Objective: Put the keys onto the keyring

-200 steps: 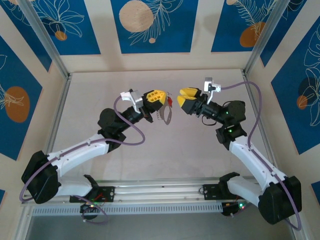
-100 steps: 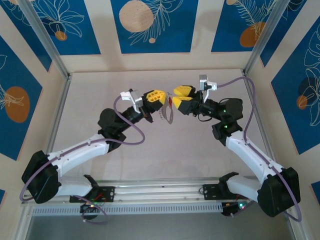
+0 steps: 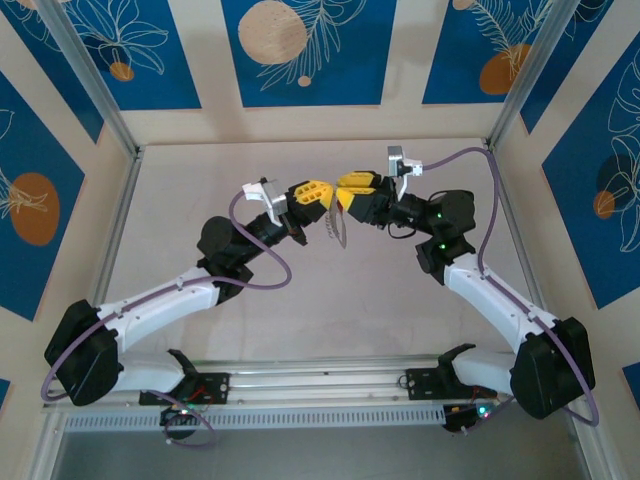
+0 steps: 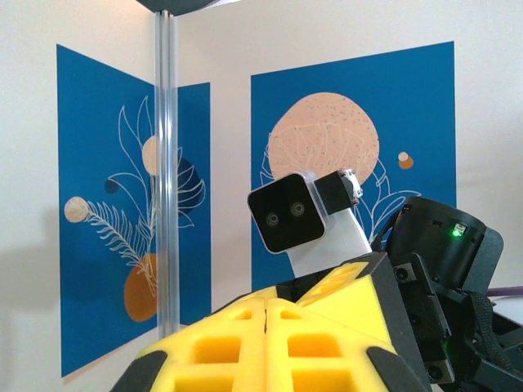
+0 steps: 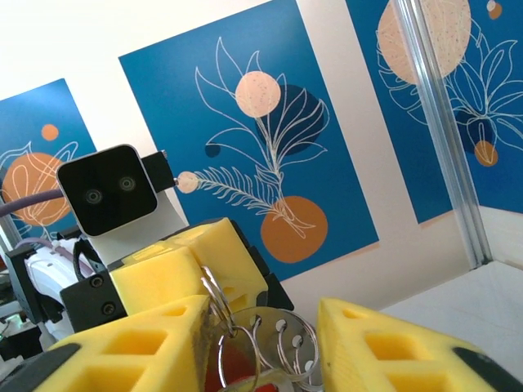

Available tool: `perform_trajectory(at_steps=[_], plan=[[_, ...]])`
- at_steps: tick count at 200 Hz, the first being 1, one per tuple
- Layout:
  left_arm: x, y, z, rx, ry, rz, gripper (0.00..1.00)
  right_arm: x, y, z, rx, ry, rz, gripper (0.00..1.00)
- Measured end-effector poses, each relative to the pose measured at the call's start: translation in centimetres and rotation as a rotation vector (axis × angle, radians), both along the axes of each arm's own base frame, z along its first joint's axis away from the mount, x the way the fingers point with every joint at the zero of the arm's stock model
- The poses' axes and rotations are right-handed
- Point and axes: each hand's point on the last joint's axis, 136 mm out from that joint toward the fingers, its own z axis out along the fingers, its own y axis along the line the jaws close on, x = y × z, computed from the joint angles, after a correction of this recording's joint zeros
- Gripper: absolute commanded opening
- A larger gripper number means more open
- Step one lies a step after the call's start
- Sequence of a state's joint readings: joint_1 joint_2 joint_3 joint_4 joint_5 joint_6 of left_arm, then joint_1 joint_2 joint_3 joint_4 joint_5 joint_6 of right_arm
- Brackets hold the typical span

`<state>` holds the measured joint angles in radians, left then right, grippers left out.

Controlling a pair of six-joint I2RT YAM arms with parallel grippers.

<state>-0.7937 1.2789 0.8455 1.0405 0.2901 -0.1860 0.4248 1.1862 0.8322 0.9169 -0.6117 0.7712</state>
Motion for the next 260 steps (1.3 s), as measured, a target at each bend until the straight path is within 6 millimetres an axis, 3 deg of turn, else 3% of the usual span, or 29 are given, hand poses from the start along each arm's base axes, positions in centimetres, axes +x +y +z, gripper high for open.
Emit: perform_trajectory(at_steps=[49, 106, 134, 194, 260], plan=[[0.3, 0.2, 0.0, -0.003, 0.004, 0.013, 0.0, -0.6, 0.4, 0.2, 0.001, -0.011, 0.033, 0.0], [0.8, 0.4, -0.2, 0.0, 0.02, 0.025, 0.0, -0.2, 0.4, -0.1, -0.019, -0.004, 0.024, 0.0], [1.8, 0.7, -1.1, 0.03, 0.055, 0.044, 0.22, 0.5, 0.3, -0.8, -0.052, 0.032, 0.011, 0.0], [3.0, 4.5, -0.1, 0.063, 0.07, 0.119, 0.43, 4.3, -0.7, -2.0, -0.13, 0.118, -0.075, 0.0], [6.1, 6.5, -1.8, 0.212, 0.163, 0.104, 0.58, 7.4, -0.1, -4.1, -0.272, 0.184, -0.04, 0.0]])
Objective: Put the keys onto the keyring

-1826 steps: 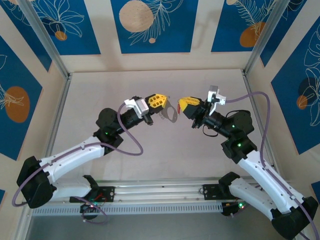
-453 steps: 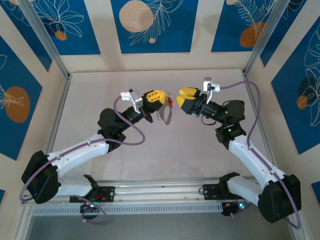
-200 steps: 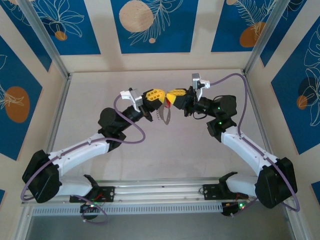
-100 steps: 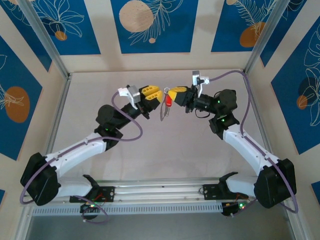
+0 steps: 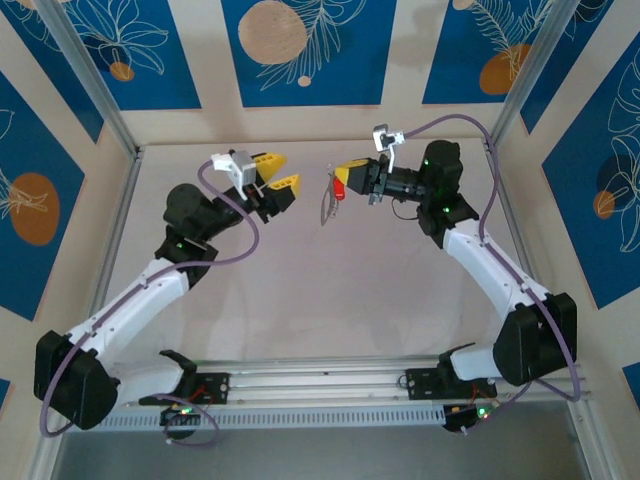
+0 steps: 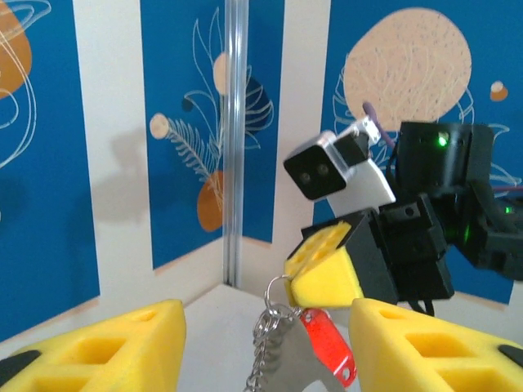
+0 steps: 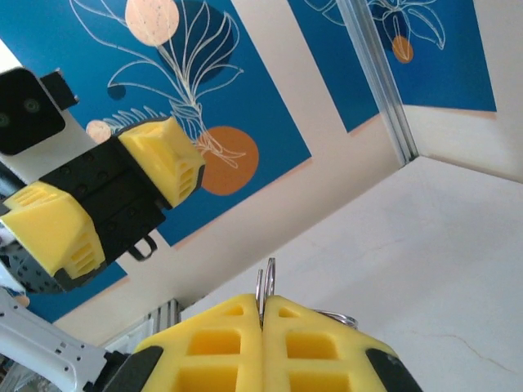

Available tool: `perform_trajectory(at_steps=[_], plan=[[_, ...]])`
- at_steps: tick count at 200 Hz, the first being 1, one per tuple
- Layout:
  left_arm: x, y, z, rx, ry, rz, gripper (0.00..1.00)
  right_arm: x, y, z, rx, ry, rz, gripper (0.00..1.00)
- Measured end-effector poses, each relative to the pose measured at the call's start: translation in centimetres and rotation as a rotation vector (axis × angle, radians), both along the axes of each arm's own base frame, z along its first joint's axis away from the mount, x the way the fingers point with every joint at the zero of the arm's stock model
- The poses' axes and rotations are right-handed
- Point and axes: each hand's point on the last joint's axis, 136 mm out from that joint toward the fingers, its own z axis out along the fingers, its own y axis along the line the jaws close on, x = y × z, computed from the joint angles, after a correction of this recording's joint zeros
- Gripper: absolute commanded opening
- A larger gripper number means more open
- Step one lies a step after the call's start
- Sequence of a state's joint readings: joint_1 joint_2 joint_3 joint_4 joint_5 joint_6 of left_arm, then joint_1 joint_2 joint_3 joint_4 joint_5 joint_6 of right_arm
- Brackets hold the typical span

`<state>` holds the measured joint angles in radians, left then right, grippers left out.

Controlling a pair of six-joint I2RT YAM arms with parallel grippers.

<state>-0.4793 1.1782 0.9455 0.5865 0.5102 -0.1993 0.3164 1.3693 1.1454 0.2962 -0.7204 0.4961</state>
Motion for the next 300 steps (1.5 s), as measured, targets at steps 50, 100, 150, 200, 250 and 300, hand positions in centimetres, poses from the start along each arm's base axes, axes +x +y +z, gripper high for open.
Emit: perform_trajectory(at_steps=[50, 100, 150, 200, 250, 300], plan=[[2.9, -0.9, -1.3, 0.087, 0.095, -0.132, 0.62, 0.2, 0.4, -1.4, -0.076, 0.025, 0.068, 0.0], [5.7, -1.9, -3.1, 0.07, 0.259, -0.316, 0.62, -0.2, 0.5, -2.5, -0.097, 0.054, 0.101, 0.0], [6.5, -2.6, -3.8, 0.008, 0.399, -0.499, 0.56, -0.5, 0.6, -2.4, -0.093, 0.056, 0.123, 0.0], [5.7, -2.9, -3.4, -0.02, 0.432, -0.606, 0.51, -0.3, 0.9, -2.2, -0.089, 0.048, 0.131, 0.0], [5.4, -3.6, -5.0, 0.005, 0.442, -0.605, 0.5, 0.0, 1.1, -1.9, -0.078, 0.046, 0.138, 0.0], [4.6, -4.5, -6.4, 0.08, 0.438, -0.559, 0.49, 0.0, 1.4, -1.5, -0.07, 0.035, 0.148, 0.0]])
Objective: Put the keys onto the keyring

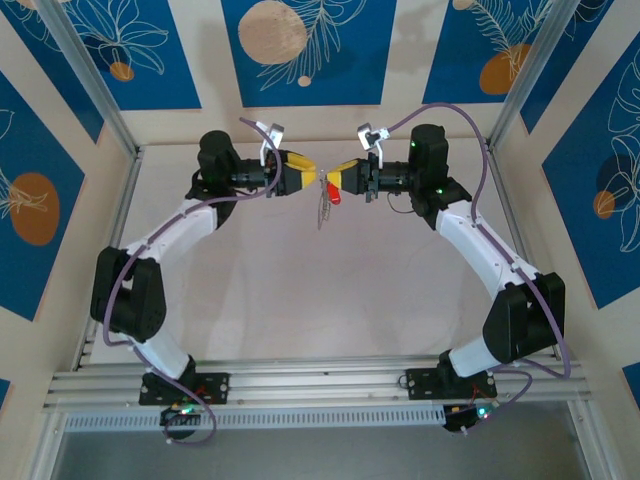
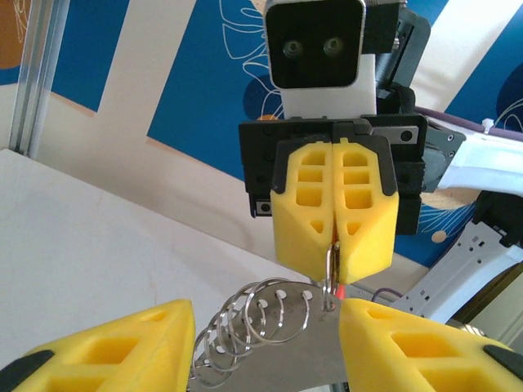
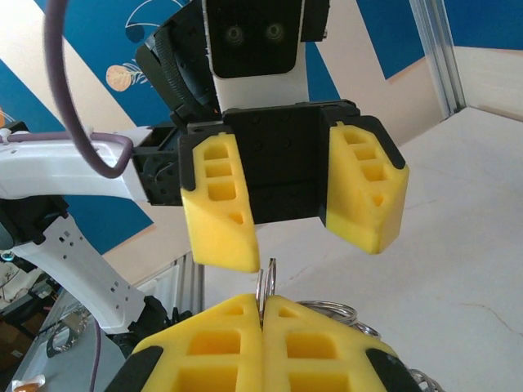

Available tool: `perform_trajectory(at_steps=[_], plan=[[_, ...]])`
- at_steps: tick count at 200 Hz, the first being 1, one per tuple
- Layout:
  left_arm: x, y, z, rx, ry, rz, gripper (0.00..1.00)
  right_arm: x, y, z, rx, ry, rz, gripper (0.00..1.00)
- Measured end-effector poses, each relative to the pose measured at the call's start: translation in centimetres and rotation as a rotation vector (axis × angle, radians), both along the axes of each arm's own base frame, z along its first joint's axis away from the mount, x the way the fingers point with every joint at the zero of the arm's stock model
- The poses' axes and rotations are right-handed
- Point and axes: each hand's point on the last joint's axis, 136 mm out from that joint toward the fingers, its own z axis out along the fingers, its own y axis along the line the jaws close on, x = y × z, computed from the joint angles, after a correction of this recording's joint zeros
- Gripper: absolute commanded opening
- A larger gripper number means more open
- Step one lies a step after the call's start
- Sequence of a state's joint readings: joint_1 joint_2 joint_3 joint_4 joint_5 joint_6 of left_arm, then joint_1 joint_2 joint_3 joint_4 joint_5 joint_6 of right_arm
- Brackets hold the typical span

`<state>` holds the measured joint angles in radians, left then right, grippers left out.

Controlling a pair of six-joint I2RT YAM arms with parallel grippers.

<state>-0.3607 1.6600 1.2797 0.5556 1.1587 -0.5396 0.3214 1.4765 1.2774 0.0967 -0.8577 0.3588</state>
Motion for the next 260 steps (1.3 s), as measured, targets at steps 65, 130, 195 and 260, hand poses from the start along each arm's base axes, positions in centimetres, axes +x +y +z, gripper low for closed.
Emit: perform_trajectory(at_steps=[65, 130, 195, 260], plan=[[0.0, 0.0, 0.1, 0.002, -0.02, 0.01, 0.49, -0.3, 0.2, 0.1, 0.004, -0.007, 0.013, 0.0], [-0.6, -0.5, 1.0, -0.021, -0.041, -0.007, 0.47, -0.2, 0.6, -0.3, 0.004, 0.006, 0.024, 0.0], [-1.2, -1.3, 0.9, -0.026, -0.037, -0.034, 0.36, -0.1, 0.6, -0.3, 0.005, 0.003, 0.024, 0.0], [-1.4, -1.5, 1.0, -0.031, -0.05, -0.049, 0.0, 0.1, 0.5, -0.4, 0.004, 0.003, 0.017, 0.0]])
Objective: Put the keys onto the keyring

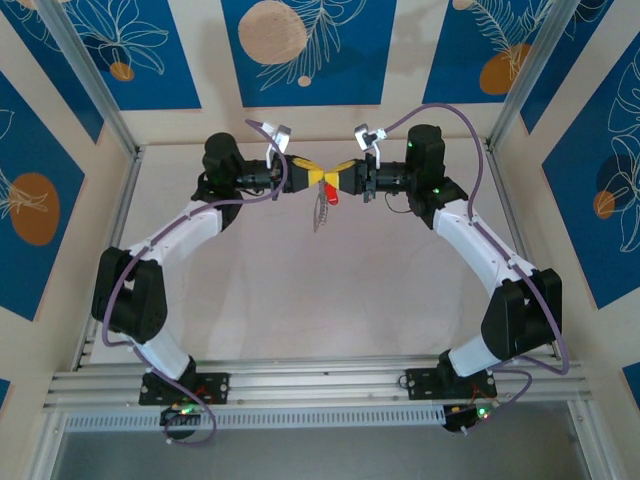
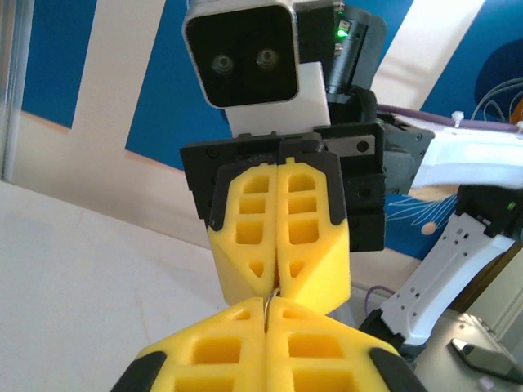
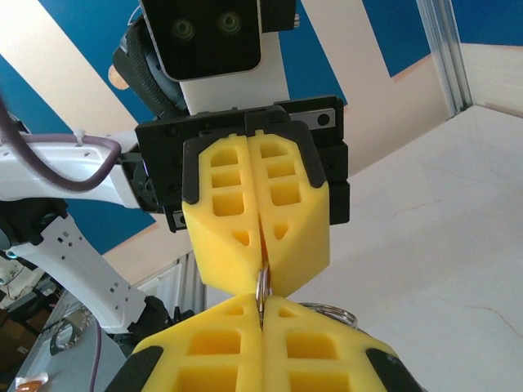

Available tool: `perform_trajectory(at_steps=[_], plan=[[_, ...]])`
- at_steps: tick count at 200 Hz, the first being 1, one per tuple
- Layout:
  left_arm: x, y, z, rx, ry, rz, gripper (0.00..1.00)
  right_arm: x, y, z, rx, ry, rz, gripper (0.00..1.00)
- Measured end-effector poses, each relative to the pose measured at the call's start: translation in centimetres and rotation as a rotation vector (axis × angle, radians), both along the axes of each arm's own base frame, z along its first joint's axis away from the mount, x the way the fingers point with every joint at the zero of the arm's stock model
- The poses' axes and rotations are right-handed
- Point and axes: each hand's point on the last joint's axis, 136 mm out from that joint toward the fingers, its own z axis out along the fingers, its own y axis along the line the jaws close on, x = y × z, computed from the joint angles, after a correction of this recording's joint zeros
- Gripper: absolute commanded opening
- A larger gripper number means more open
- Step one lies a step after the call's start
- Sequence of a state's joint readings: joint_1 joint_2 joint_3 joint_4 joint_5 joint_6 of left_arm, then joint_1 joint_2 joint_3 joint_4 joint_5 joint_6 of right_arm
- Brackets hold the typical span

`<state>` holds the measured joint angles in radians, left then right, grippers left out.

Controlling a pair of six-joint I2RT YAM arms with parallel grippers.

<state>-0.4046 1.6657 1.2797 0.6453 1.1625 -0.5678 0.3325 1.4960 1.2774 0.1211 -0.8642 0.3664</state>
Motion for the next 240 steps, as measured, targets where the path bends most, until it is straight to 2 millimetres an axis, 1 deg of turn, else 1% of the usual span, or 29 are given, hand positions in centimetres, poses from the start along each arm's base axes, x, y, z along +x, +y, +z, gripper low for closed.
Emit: perform_trajectory(at_steps=[13, 30, 38, 46, 56, 73, 104, 113, 121, 141, 164, 183, 209, 240], plan=[[0.0, 0.0, 0.1, -0.003, -0.001, -0.001, 0.0, 0.0, 0.0, 0.0, 0.001, -0.003, 0.0, 0.0], [0.0, 0.0, 0.3, -0.013, -0.001, 0.003, 0.0, 0.1, -0.1, 0.2, 0.006, -0.008, -0.001, 0.2], [0.0, 0.0, 0.3, -0.021, -0.003, 0.007, 0.0, 0.2, -0.2, 0.3, 0.011, -0.001, -0.006, 0.26], [0.0, 0.0, 0.4, -0.028, -0.003, 0.012, 0.0, 0.3, -0.4, 0.2, 0.017, -0.003, -0.011, 0.29], [0.0, -0.1, 0.3, -0.037, 0.0, 0.022, 0.0, 0.2, -0.6, 0.0, 0.023, -0.002, -0.015, 0.3], [0.3, -0.1, -0.1, -0.05, 0.011, 0.047, 0.0, -0.2, -1.4, -1.0, 0.03, 0.026, -0.035, 0.29], [0.6, 0.0, -1.1, -0.057, 0.044, 0.082, 0.0, -1.5, -2.3, -2.7, 0.042, 0.06, -0.059, 0.29], [0.5, 0.1, -1.3, -0.059, 0.046, 0.09, 0.0, -1.9, -2.3, -3.1, 0.047, 0.068, -0.065, 0.3], [0.5, 0.1, -1.6, -0.058, 0.054, 0.095, 0.0, -2.1, -2.4, -3.2, 0.051, 0.067, -0.073, 0.35], [0.1, 0.1, -1.4, -0.064, 0.059, 0.097, 0.0, -2.5, -2.4, -3.0, 0.063, 0.055, -0.093, 0.41], [-0.6, 0.1, -0.5, -0.081, 0.036, 0.094, 0.0, -2.8, -2.1, -1.8, 0.08, 0.012, -0.117, 0.43], [-1.1, 0.1, 0.1, -0.093, 0.016, 0.09, 0.0, -2.8, -1.8, -1.2, 0.089, -0.014, -0.138, 0.43], [-1.7, 0.0, 0.7, -0.102, 0.004, 0.08, 0.0, -2.4, -1.6, -1.2, 0.088, -0.023, -0.172, 0.43], [-2.0, -0.3, 0.9, -0.104, 0.003, 0.071, 0.0, -1.8, -1.6, -1.5, 0.085, -0.02, -0.19, 0.44]])
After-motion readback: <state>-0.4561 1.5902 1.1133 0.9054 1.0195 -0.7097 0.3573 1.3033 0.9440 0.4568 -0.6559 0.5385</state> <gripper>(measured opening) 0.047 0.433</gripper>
